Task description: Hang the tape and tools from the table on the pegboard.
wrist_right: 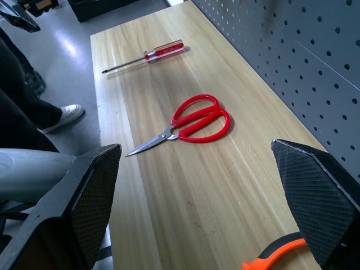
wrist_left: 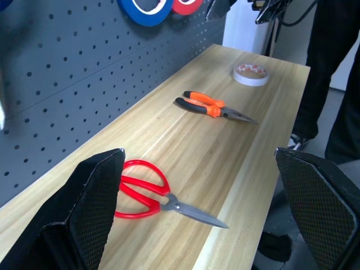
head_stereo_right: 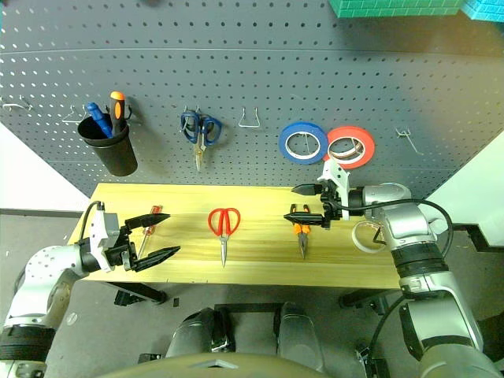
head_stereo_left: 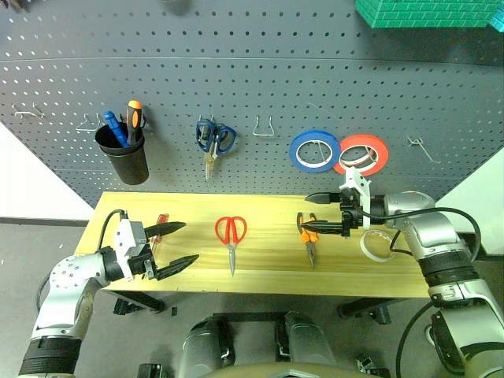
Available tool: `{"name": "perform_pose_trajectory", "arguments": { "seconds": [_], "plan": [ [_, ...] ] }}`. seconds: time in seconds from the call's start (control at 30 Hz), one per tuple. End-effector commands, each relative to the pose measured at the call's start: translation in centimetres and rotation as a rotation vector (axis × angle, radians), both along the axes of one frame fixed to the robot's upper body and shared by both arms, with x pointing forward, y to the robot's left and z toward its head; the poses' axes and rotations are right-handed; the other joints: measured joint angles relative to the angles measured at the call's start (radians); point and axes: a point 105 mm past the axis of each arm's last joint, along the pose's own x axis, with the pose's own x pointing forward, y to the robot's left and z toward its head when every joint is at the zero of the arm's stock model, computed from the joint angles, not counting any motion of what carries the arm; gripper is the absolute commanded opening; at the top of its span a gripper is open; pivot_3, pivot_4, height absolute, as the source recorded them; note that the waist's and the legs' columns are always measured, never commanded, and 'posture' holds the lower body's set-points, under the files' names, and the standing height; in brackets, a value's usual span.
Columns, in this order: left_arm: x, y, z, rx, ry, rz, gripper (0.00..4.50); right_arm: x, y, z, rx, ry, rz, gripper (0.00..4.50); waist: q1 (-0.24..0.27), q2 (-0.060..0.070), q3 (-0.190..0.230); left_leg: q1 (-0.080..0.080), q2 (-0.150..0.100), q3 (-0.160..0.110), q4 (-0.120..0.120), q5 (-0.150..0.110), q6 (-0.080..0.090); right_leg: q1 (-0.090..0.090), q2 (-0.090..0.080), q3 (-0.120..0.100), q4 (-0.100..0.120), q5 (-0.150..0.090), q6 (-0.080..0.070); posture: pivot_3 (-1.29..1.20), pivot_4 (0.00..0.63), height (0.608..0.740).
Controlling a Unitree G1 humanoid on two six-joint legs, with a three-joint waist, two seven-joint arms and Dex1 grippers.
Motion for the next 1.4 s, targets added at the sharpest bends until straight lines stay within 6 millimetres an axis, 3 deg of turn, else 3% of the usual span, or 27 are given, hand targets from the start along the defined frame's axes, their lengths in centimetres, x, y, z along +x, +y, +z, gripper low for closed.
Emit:
{"name": "perform_pose_trajectory", "arguments": {
  "seconds": [0.03,0.37,1.0,1.17,1.4],
  "plan": [
    [0.4,-0.2,1.1,-0.006,-0.047,-0.007,4.47,0.5,-0.2,1.6,0.003,-0.059,0.0,4.5,0.0,0.0,0.0,0.0,0.0,0.0,0.0,0.0,0.0,0.0,0.0,0.0,0.0,0.0,0.0,-0.06,0.093,0.73],
    [0.7,-0.4,1.3,-0.003,-0.054,-0.021,4.47,0.3,-0.6,1.3,-0.008,-0.057,-0.019,4.5,-0.001,0.0,0.0,0.0,0.0,0.0,0.0,0.0,0.0,0.0,0.0,0.0,0.0,0.001,0.002,-0.07,0.088,0.73],
    [1.0,-0.8,1.1,0.003,-0.051,-0.056,4.47,-0.7,-3.8,0.8,-0.082,-0.028,-0.144,4.5,-0.003,0.0,-0.001,0.0,0.0,0.0,0.0,0.0,0.0,0.002,0.0,0.0,0.0,0.0,0.001,-0.1,0.088,0.73],
    [1.0,-1.7,0.9,0.007,-0.047,-0.098,4.47,0.2,-6.5,-1.2,-0.245,-0.041,-0.276,4.5,-0.001,0.0,-0.001,0.0,0.0,0.0,0.001,0.0,0.0,0.0,0.0,0.0,0.0,0.0,0.0,-0.1,0.093,0.73],
    [1.4,-3.3,1.7,0.041,-0.02,-0.15,4.47,0.5,-9.3,-1.2,-0.354,0.006,-0.434,4.5,-0.002,0.0,-0.001,0.0,0.0,0.0,0.001,0.0,0.0,0.0,0.0,0.0,0.0,0.0,0.0,-0.11,0.118,0.73]
  ]
}}
